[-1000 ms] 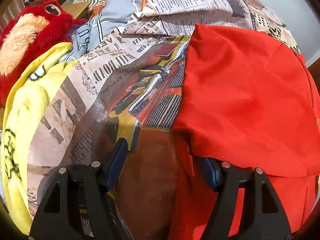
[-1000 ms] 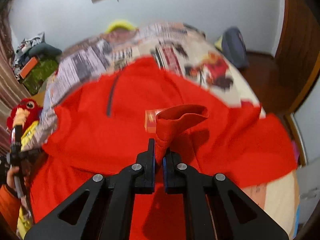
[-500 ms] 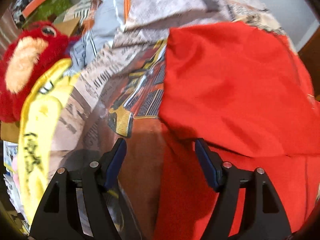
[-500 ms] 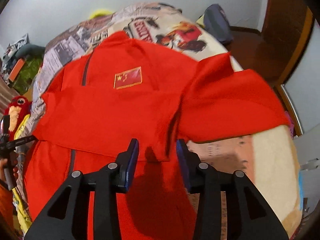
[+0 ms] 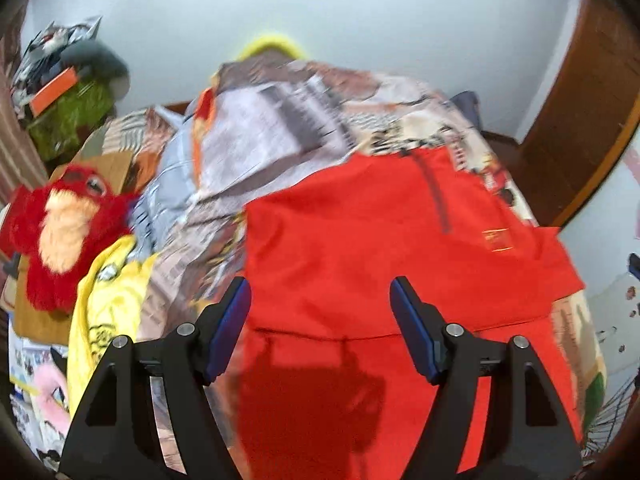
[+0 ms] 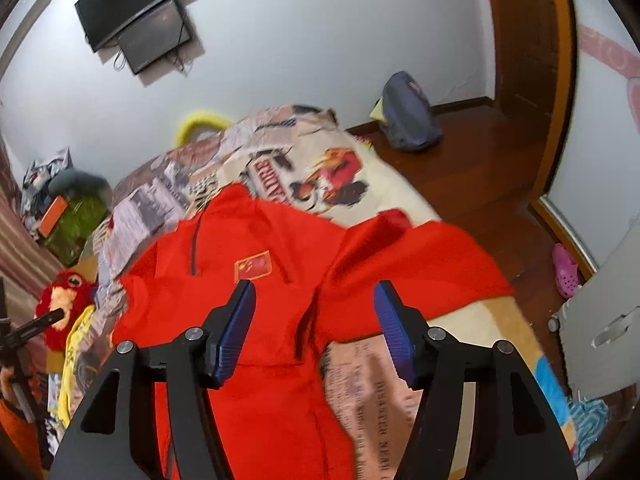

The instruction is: Fold large clothes

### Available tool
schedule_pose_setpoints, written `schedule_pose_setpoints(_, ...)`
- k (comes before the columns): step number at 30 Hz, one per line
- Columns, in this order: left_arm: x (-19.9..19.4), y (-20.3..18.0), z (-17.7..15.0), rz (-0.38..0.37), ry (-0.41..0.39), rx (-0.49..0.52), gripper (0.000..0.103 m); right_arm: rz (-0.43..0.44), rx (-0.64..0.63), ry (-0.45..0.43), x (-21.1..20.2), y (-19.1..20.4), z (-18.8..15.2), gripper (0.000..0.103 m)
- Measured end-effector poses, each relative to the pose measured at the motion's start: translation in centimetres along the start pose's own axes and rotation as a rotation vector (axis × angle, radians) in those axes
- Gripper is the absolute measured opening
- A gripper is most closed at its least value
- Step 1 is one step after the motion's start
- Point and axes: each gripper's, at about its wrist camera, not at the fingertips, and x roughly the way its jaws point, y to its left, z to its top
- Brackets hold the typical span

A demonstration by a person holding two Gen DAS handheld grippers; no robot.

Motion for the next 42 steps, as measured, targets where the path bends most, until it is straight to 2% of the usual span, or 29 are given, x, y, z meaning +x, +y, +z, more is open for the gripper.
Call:
schedule_pose_setpoints(7,1.6,-6.7,0.8,-0.085,-0.009,0.072,0.071,-0.056,0.110,0.066,2.2,-5.5,-0.4,0.061)
schedule_pose_setpoints(11,4.7,-9.5,0.6,-0.134,0.037,0.085,0.071,-0.073,0.196,0.137,4.9,-9.0,-1.2,0.061)
schedule_pose_setpoints(16,8.9,-11.6,-0.1,-0.155,0.111,0.107,0.071,-0.058,0.391,0.213,9.4,-13.8,-2.7,0.061)
schedule_pose_setpoints(21,12.5,-12.1,-1.0,-0.161,0.169,0.105,0.071,-0.052,0.560,0.233,13.1,-17.1,-3.4,0.061)
schedule_pose_setpoints(25,14.8,-11.9,-1.6,-0.171,0.206,0.093,0.071,-0.063,0.610,0.181,14.5,-18.4,-2.8,0.061)
schedule_pose_setpoints(27,15.8,-11.7,-1.9,-0.151,0.209,0.087,0.071,-0.095,0.625,0.157,15.3,-18.7,-2.6,0.059)
schedule_pose_setpoints(32,16.9,-11.3,-2.6,-0.153,0.232,0.073,0.071,-0.234,0.600,0.112,16.3,-18.8,-1.9,0.042)
schedule_pose_setpoints(33,16.9,-11.3,-2.7,-0.148,0.231,0.076,0.071,-0.267,0.586,0.108,16.1,-18.7,-1.7,0.030)
schedule_pose_setpoints(34,16.8,-11.2,-2.7,-0.140,0.227,0.080,0.071,-0.290,0.569,0.110,15.9,-18.5,-1.5,0.023)
schedule_pose_setpoints(35,16.6,-11.2,-2.6,-0.134,0.221,0.083,0.071,-0.286,0.556,0.119,15.8,-18.6,-1.3,0.011)
schedule_pose_setpoints(36,16.3,-11.2,-2.6,-0.128,0.211,0.086,0.071,-0.268,0.542,0.126,15.6,-18.4,-1.0,0.007)
schedule_pose_setpoints(39,14.8,-10.9,-2.2,-0.122,0.175,0.088,0.071,-0.220,0.508,0.077,13.1,-17.3,0.4,0.006)
schedule_pose_setpoints(42,13.1,-10.6,-1.8,-0.135,0.147,0.084,0.071,-0.202,0.404,0.008,9.9,-14.5,2.4,0.006)
